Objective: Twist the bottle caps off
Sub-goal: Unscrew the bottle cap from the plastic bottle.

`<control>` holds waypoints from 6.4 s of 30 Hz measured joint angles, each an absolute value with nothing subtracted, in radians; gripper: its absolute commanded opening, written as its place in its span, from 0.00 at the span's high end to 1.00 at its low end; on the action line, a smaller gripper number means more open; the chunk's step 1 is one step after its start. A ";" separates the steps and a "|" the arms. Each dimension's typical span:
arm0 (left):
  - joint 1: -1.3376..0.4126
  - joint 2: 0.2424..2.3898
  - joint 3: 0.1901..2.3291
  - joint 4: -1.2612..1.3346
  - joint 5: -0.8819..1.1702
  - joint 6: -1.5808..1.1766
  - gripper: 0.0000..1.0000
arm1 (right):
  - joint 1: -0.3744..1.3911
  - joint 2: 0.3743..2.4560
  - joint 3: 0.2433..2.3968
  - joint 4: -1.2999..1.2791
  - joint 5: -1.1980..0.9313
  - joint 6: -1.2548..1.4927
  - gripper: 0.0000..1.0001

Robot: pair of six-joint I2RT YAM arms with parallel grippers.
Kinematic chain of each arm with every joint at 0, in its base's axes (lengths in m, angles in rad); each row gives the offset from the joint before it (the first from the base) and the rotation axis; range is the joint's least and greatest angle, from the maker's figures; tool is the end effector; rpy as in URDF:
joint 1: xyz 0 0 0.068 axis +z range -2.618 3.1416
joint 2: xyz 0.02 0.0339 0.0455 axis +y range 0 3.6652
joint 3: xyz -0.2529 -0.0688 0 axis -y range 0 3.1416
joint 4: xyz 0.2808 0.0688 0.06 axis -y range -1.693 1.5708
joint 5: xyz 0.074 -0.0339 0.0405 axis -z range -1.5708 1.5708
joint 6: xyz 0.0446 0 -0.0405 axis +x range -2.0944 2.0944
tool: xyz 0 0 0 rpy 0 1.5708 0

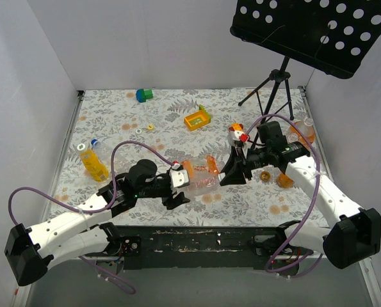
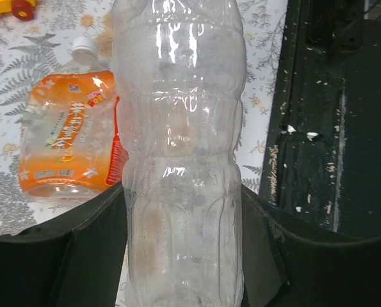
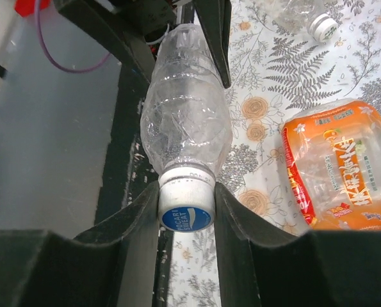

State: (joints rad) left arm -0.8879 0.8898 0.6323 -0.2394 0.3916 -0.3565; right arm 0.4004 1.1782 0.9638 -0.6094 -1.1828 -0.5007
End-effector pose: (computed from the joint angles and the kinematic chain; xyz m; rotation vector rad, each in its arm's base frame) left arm 0.1439 -0.2038 0.2416 0.8381 2.0788 -1.1310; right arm 0.2345 0.1441 0.2794 -1.3603 1.5893 1.3172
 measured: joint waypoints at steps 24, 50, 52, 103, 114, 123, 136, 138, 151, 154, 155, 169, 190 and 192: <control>-0.856 0.963 0.638 -0.296 0.618 -0.415 1.00 | 0.523 1.066 0.942 -0.886 -0.968 -1.234 0.68; -0.862 0.891 0.628 -0.359 0.528 -0.331 1.00 | 0.371 0.936 0.813 -0.605 -1.031 -0.689 0.19; -0.862 0.895 0.628 -0.359 0.519 -0.329 1.00 | 0.366 0.947 0.802 -0.533 -1.024 -0.533 0.20; -0.852 0.916 0.613 -0.237 0.607 -0.435 1.00 | 0.419 0.990 0.918 -0.866 -1.071 -1.344 0.87; -0.854 0.921 0.617 -0.252 0.611 -0.442 1.00 | 0.413 0.965 0.901 -0.797 -1.053 -1.215 0.30; -0.855 0.889 0.617 -0.296 0.616 -0.445 1.00 | 0.394 0.938 0.901 -0.783 -1.024 -1.122 0.22; -0.860 0.796 0.596 -0.310 0.592 -0.466 1.00 | 0.337 0.885 0.906 -0.778 -1.011 -0.924 0.20; -0.860 0.780 0.587 -0.305 0.577 -0.471 1.00 | 0.334 0.889 0.914 -0.772 -1.013 -0.871 0.21; -0.861 0.792 0.580 -0.197 0.505 -0.490 1.00 | 0.328 0.985 1.026 -0.624 -0.998 -0.345 0.22; -0.861 0.821 0.580 -0.178 0.500 -0.491 1.00 | 0.327 1.003 1.026 -0.582 -0.998 -0.257 0.22; -0.861 0.831 0.580 -0.175 0.498 -0.491 1.00 | 0.327 1.012 1.026 -0.571 -0.997 -0.231 0.23; -0.863 0.856 0.580 -0.139 0.471 -0.495 1.00 | 0.327 1.098 0.957 -0.498 -1.044 -0.002 0.35; -0.866 0.813 0.556 -0.117 0.503 -0.498 1.00 | 0.362 1.147 1.093 -0.823 -1.147 -0.551 0.99; -0.866 0.796 0.542 -0.111 0.526 -0.498 1.00 | 0.382 1.151 1.121 -0.928 -1.150 -0.795 0.99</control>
State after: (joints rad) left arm -0.8658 0.7963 0.5423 -0.1112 0.5262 -0.4976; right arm 0.3820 1.1515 1.1206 -0.9283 -1.1500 -0.7952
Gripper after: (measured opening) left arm 0.551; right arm 0.348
